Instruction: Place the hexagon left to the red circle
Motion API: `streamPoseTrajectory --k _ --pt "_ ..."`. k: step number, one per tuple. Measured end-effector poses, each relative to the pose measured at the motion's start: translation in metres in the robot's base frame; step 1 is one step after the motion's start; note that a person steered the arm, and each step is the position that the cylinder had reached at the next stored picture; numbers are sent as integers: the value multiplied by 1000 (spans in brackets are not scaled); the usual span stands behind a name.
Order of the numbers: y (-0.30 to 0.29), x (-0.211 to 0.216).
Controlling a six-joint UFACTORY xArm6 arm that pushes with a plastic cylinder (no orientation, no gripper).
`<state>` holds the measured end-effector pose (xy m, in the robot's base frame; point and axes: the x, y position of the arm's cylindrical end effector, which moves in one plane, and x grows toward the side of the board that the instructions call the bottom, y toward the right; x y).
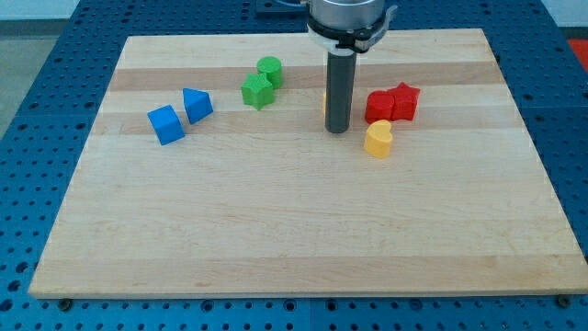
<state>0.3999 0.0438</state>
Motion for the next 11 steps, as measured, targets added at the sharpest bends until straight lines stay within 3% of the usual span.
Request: streamPoseTrajectory --k 6,8,11 --pt "97 -5" --pt "73 -15" --pt "-12 -15"
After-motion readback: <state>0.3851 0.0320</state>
